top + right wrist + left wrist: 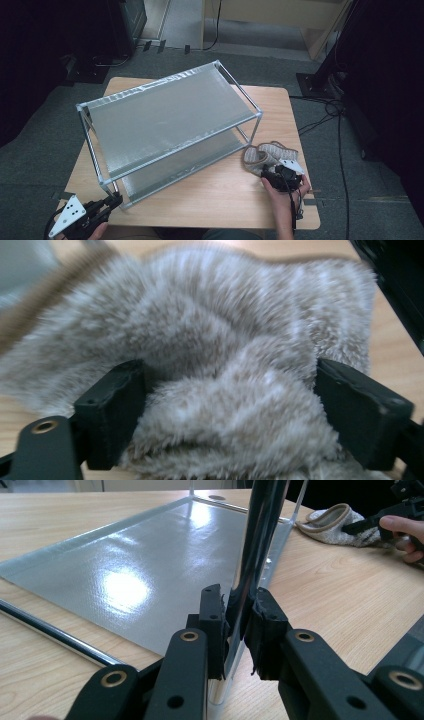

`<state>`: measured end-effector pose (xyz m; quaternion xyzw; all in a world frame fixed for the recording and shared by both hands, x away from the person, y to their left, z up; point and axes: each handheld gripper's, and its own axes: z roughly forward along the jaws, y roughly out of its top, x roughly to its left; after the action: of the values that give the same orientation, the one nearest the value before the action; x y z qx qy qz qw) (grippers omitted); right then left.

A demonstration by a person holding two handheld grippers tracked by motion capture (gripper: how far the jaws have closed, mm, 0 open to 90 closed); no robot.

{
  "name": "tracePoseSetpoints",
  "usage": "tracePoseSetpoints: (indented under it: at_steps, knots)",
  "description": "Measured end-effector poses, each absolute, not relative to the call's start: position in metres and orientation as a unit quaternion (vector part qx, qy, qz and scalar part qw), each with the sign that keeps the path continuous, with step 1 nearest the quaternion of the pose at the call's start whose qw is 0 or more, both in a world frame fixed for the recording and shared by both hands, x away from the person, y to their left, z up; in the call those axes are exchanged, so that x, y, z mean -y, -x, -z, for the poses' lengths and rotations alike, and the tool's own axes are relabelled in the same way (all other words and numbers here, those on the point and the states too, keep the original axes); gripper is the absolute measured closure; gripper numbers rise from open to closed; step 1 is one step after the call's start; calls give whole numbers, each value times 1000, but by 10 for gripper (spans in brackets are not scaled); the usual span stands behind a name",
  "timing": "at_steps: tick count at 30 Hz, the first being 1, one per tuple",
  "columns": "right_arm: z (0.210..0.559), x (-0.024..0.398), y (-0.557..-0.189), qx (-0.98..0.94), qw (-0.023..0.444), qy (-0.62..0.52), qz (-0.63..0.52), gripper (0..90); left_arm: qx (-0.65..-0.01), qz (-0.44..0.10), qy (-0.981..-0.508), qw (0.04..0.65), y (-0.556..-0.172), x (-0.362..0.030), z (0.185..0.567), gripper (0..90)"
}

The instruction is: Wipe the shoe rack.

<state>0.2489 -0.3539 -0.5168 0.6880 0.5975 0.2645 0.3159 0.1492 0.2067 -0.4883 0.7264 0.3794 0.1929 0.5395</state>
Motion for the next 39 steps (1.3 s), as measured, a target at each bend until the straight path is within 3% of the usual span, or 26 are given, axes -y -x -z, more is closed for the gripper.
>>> tracePoseSetpoints:
  at_steps: [8,19,24,32,39]
  knots:
    - [517,363,-245,-600,312,-687,-267,324,-371,-184,-728,546,-152,-203,489,786]
    - [520,360,-236,-585,344,-686,-263,581,-356,-188,-734,547,-152,-198,489,788]
    - [519,359,-232,-584,353,-677,-274,645,-352,-186,-735,549,-153,-197,490,788]
    - [510,351,-227,-583,354,-663,-308,657,-354,-184,-733,551,-153,-196,490,788]
    - [471,328,-223,-589,374,-617,-364,655,-350,-185,-735,550,-153,-195,490,789]
